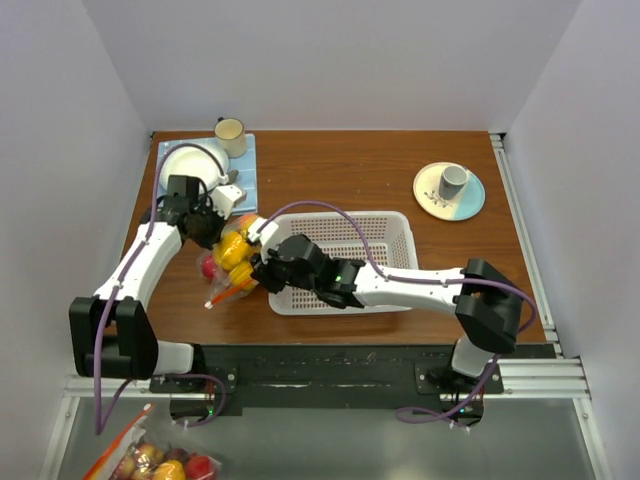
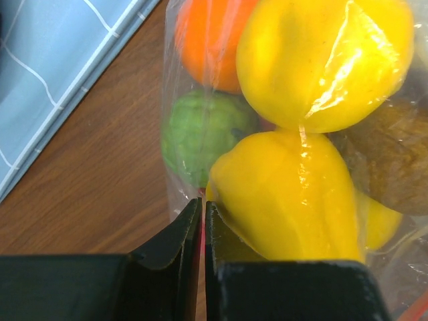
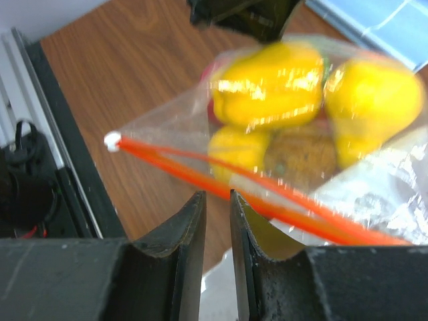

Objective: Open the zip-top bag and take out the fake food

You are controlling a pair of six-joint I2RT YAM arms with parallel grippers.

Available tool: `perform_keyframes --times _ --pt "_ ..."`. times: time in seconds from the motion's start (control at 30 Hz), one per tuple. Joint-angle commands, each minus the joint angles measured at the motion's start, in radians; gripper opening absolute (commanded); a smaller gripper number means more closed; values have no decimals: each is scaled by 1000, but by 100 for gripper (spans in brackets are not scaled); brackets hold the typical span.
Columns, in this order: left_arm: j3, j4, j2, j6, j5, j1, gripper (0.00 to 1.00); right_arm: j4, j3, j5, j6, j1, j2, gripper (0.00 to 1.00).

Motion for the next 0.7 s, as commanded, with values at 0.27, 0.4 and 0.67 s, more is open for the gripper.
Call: perform_keyframes --times 0.27,0.4,0.67 --pt "-93 82 47 14 1 1 11 -6 -36 -30 10 14 -17 31" --pt "-100 79 38 20 -10 1 11 -46 25 24 -9 15 52 39" --pt "-111 65 6 48 -24 1 11 -74 149 200 -50 14 170 49"
